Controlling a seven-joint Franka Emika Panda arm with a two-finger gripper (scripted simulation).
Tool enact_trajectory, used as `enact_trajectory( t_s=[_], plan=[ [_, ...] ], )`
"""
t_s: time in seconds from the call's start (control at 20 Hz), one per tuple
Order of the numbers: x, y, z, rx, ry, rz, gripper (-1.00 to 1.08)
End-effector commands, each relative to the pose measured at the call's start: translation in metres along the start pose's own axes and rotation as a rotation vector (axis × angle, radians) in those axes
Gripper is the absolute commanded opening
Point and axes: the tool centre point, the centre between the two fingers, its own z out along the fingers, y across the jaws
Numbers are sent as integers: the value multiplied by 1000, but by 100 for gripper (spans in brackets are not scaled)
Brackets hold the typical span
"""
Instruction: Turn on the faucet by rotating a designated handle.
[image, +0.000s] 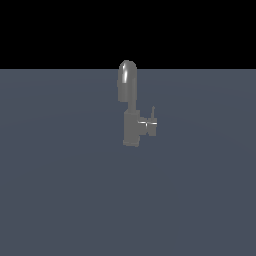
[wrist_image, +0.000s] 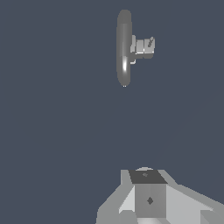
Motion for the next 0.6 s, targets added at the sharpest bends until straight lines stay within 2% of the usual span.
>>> enact_trajectory(
  t_s=[0.0,0.55],
  plan=[
    [16,0,2,36,-31,40,-100],
    [86,8,17,205,-174,219,-100]
  ],
)
